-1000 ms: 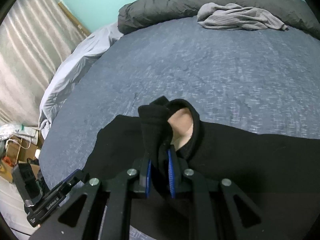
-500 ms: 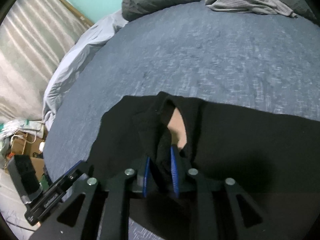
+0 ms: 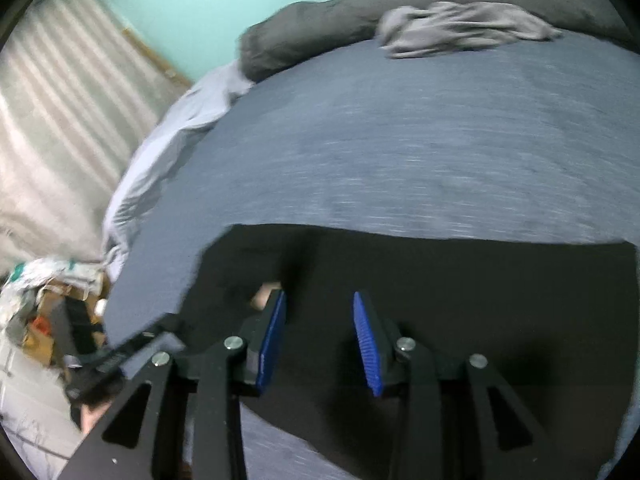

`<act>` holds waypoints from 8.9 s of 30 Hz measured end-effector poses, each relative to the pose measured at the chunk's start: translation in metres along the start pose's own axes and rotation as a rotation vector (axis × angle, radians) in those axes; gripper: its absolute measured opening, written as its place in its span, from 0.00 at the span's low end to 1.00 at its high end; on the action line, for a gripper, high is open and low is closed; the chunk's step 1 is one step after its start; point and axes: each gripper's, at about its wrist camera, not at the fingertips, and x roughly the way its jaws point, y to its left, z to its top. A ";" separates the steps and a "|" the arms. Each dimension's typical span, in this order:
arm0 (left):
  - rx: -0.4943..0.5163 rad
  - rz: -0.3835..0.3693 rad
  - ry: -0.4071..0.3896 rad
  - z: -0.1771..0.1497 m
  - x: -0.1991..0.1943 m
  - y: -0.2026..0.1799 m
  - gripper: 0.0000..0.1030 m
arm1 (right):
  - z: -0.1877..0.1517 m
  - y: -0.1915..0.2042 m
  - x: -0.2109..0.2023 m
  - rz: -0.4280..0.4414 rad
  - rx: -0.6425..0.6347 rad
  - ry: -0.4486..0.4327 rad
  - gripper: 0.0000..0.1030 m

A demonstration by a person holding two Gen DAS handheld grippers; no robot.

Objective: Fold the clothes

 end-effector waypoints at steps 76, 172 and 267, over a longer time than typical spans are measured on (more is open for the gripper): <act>0.004 0.024 0.121 -0.018 0.077 -0.069 0.61 | -0.041 -0.165 -0.049 0.106 0.289 -0.160 0.40; -0.157 0.233 -0.097 0.006 0.019 0.014 0.46 | -0.046 -0.189 -0.038 0.174 0.385 -0.094 0.23; -0.298 -0.160 -0.079 -0.033 0.048 0.014 0.35 | -0.043 -0.177 -0.068 -0.027 0.347 -0.143 0.45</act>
